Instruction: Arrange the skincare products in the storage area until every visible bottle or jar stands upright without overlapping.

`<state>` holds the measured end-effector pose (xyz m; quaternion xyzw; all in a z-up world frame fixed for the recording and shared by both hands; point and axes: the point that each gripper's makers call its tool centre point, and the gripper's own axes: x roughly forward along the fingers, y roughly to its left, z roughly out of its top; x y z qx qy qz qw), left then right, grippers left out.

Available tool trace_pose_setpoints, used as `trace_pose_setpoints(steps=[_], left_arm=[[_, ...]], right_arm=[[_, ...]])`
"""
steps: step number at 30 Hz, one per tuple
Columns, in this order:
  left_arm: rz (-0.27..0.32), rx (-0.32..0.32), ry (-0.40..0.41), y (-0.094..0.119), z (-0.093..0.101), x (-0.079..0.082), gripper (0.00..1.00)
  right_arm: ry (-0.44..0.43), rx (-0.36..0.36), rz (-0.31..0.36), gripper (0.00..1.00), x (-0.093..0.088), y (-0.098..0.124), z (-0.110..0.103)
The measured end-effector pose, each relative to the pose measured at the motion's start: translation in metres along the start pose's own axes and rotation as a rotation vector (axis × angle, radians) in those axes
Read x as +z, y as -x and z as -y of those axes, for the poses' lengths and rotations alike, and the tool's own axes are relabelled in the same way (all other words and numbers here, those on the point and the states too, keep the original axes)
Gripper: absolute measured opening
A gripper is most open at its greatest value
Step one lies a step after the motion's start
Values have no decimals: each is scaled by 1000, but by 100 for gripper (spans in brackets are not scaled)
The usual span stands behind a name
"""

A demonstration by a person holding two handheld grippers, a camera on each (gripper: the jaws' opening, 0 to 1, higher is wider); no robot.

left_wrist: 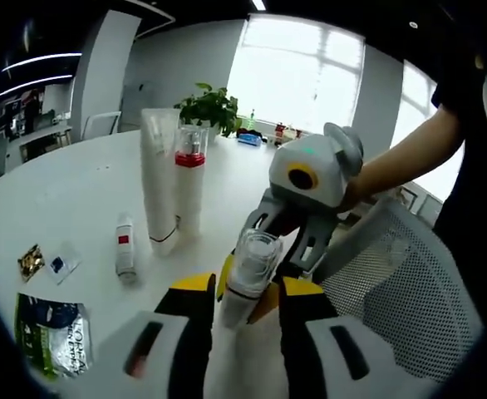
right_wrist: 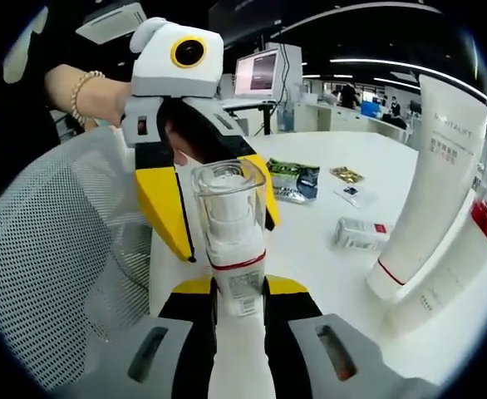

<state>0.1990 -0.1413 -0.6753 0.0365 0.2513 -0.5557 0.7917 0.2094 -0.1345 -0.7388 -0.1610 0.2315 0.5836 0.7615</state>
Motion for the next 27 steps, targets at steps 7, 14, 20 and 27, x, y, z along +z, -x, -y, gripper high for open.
trace_pose_setpoints(steps=[7, 14, 20, 27], left_arm=[[13, 36, 28, 8, -9, -4, 31], [15, 95, 69, 22, -15, -17, 37], [26, 148, 120, 34, -15, -26, 42], [16, 227, 177, 51, -18, -37, 52]], right_arm=[[-7, -2, -7, 20, 0, 11, 3], [-1, -10, -25, 20, -9, 25, 17], [-2, -30, -46, 20, -17, 37, 36], [3, -39, -74, 20, -28, 46, 63]])
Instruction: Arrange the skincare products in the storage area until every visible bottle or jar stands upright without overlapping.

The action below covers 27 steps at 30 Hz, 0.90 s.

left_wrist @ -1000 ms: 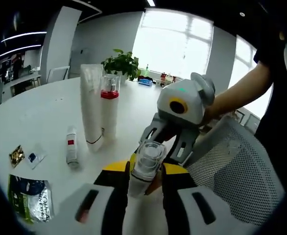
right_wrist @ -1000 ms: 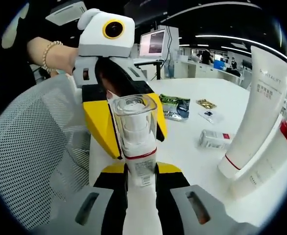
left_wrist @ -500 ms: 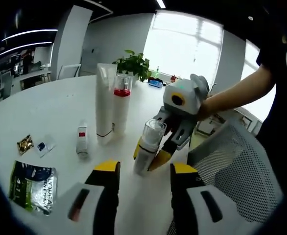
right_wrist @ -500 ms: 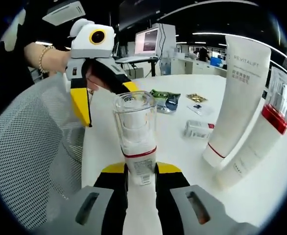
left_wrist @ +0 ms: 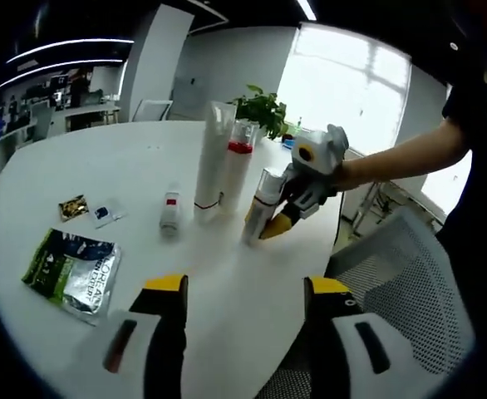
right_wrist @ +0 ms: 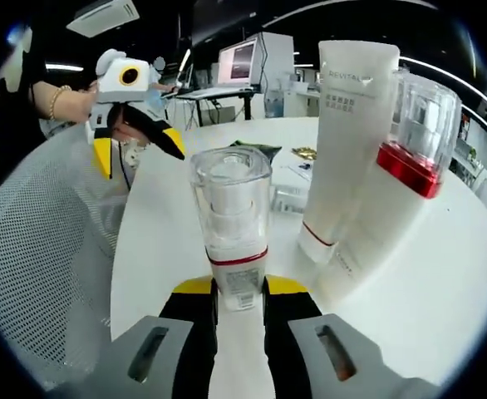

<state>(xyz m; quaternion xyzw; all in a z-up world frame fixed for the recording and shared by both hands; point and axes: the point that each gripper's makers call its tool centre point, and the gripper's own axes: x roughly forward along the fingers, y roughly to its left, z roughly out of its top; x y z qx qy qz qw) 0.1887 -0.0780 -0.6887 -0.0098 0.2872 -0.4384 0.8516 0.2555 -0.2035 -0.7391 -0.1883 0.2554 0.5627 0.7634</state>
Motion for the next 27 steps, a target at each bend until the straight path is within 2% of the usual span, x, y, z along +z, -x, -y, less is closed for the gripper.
trace_pose_setpoints(steps=[7, 27], left_arm=[[-2, 42, 28, 8, -1, -3, 57], [-12, 94, 63, 6, -6, -8, 57]], right_arm=[[1, 12, -6, 20, -8, -1, 17], [33, 66, -47, 20, -23, -6, 35]])
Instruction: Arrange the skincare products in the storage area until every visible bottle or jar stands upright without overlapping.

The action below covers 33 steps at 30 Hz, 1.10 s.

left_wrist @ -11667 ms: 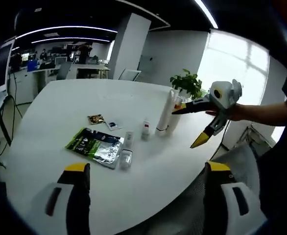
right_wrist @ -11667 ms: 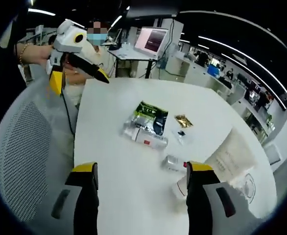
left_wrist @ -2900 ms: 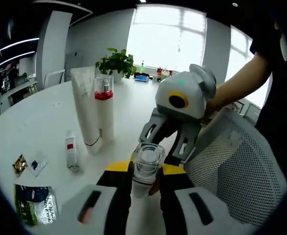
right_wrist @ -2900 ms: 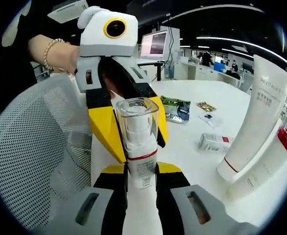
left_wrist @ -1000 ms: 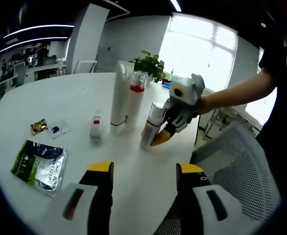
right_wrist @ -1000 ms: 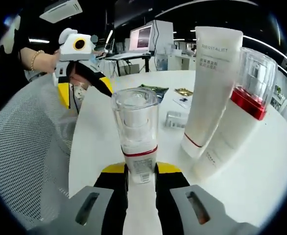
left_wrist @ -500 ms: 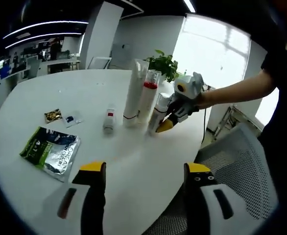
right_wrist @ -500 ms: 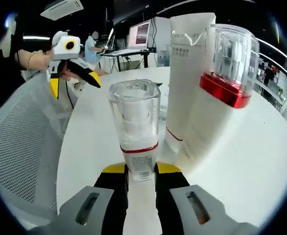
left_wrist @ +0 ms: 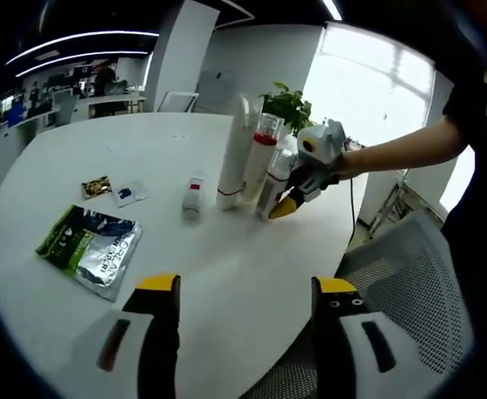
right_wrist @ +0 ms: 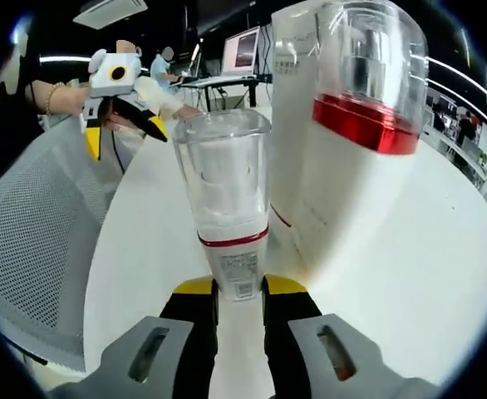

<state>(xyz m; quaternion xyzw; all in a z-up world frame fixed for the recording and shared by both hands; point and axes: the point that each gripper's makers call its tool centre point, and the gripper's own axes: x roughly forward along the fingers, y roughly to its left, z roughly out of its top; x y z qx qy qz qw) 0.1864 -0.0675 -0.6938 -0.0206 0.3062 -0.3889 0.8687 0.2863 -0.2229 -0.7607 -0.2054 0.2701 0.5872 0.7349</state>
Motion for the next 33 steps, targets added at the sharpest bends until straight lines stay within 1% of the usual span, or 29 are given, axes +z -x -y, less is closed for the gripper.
trace_pose_setpoints(steps=[6, 11, 14, 17, 26, 29, 31, 33], left_arm=[[-2, 3, 5, -2, -2, -1, 56], [-1, 3, 5, -3, -4, 1, 56], [-3, 1, 1, -4, -5, 2, 56], [-2, -1, -1, -4, -8, 2, 56], [0, -11, -8, 1, -8, 1, 57], [2, -14, -10, 5, -8, 0, 57], [2, -15, -9, 8, -9, -1, 57], [-4, -15, -3, 12, -9, -2, 58]], right_arm=[[2, 5, -1, 20, 0, -2, 3], [-1, 10, -5, 20, 0, -3, 1], [-12, 7, -26, 20, -3, -3, -1], [-23, 7, -26, 21, -4, -2, -2], [-50, -27, -36, 25, -6, 7, -2], [-63, -45, -42, 28, -4, 12, -7], [-94, -55, -31, 30, -1, 15, -10], [-106, -63, -31, 33, -1, 16, -14]])
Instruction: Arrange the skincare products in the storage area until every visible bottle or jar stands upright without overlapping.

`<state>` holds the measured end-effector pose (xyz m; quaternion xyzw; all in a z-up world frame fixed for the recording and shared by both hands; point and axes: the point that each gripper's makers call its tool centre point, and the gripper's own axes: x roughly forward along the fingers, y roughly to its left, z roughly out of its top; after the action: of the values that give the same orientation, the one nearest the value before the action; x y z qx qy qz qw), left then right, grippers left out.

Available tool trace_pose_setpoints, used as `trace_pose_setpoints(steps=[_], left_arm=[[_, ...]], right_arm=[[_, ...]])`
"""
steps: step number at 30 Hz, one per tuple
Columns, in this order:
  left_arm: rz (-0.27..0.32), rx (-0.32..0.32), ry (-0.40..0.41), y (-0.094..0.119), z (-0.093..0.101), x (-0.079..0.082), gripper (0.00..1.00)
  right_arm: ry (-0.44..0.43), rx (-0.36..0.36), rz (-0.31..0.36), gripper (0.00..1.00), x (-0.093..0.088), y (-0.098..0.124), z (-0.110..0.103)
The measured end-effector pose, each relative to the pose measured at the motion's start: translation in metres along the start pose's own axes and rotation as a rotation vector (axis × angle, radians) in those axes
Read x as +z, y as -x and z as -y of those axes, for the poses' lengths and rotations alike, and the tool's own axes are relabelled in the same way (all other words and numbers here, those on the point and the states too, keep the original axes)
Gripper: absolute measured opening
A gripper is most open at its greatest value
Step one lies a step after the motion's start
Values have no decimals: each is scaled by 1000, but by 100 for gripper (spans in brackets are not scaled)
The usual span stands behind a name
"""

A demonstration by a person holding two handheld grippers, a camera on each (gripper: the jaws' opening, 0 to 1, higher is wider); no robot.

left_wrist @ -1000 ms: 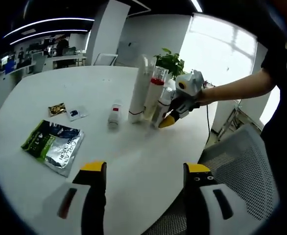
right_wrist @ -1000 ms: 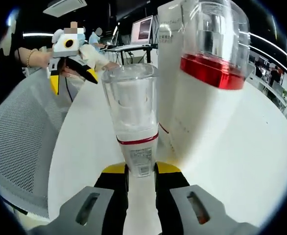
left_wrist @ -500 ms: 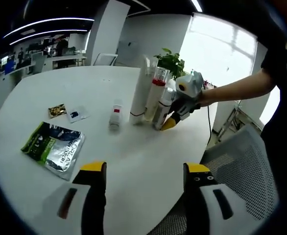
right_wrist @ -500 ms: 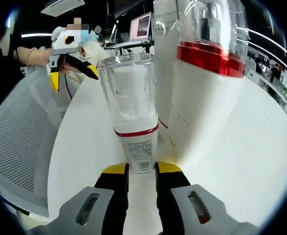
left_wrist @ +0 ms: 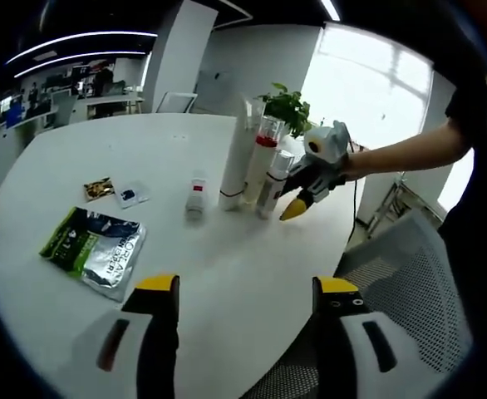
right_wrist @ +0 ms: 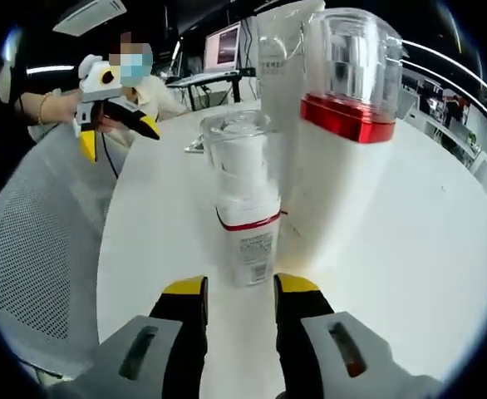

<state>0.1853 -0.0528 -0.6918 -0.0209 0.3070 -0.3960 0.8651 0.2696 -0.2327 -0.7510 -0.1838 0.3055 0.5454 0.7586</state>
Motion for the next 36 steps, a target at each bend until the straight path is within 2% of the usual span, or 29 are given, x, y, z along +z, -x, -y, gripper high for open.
trace_pose_setpoints(steps=[11, 17, 23, 27, 34, 35, 36], left_arm=[[-26, -7, 15, 20, 1, -5, 65], [-24, -28, 30, 32, 3, -5, 69], [-1, -46, 26, 44, 9, 4, 73], [7, -46, 32, 50, 8, 6, 77], [36, -37, 38, 60, 8, 13, 82], [38, -36, 38, 61, 8, 14, 83], [39, -36, 39, 62, 8, 14, 83]], right_arm=[[-52, -68, 4, 43, -1, 12, -23], [-97, -112, 43, 51, 7, 16, -47], [-138, -146, 76, 57, 14, 22, -67], [-190, -179, 74, 64, 10, 24, -73], [-233, -215, 131, 71, 30, 33, -86], [-248, -219, 147, 73, 39, 37, -93], [-255, -220, 156, 74, 40, 37, -93]])
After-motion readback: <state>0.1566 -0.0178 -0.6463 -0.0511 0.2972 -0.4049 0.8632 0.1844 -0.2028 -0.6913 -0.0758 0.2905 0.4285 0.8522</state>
